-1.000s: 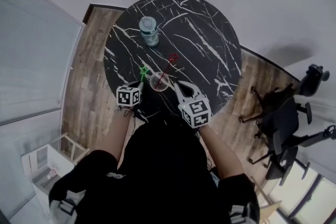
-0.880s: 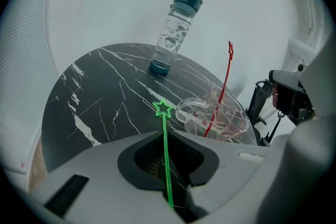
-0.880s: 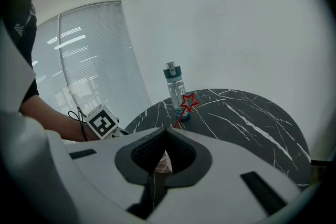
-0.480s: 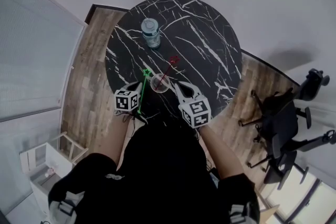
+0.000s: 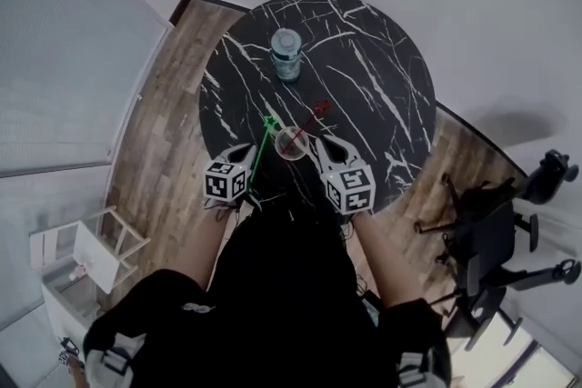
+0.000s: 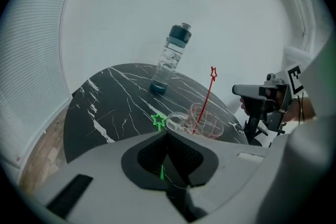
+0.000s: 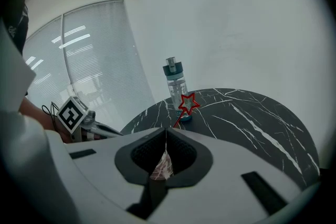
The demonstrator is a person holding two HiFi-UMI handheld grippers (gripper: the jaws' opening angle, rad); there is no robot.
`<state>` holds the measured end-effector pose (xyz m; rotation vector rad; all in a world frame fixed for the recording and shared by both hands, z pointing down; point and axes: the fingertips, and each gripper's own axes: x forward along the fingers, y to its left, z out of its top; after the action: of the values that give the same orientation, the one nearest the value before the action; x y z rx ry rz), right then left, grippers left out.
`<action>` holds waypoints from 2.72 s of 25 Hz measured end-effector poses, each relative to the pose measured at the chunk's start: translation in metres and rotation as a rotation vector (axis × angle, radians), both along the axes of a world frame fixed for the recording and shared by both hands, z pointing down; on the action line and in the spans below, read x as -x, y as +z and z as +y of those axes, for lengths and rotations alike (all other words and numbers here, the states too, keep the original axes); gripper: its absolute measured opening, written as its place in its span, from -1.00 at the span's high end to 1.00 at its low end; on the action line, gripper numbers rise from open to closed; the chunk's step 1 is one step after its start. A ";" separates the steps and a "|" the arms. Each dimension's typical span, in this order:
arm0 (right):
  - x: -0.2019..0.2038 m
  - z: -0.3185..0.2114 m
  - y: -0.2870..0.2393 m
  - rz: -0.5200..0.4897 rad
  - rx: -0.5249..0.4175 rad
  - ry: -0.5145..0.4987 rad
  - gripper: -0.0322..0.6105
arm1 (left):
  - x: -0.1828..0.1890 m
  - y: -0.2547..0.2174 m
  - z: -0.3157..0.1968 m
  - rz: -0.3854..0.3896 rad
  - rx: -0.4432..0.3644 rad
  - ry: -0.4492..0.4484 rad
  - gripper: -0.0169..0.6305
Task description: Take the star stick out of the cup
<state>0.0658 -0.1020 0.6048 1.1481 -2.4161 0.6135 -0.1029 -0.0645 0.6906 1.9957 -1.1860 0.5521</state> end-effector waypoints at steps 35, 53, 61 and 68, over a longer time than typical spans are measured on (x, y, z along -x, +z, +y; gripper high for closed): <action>0.053 -0.042 0.048 -0.085 0.115 -0.080 0.87 | 0.063 -0.003 0.071 -0.012 0.037 -0.209 0.95; 0.050 -0.050 -0.045 -0.095 -0.080 -0.004 0.87 | 0.040 -0.023 0.022 0.046 -0.054 -0.043 0.95; 0.003 -0.044 -0.063 -0.067 -0.107 0.088 0.87 | 0.015 -0.026 0.007 0.053 -0.063 0.027 0.95; -0.038 -0.025 -0.048 -0.020 -0.062 0.164 0.87 | -0.011 -0.022 0.001 0.046 -0.056 0.097 0.95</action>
<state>0.1040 -0.1265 0.5573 1.3831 -2.3892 0.6060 -0.0920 -0.0638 0.6681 2.1105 -1.0926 0.5237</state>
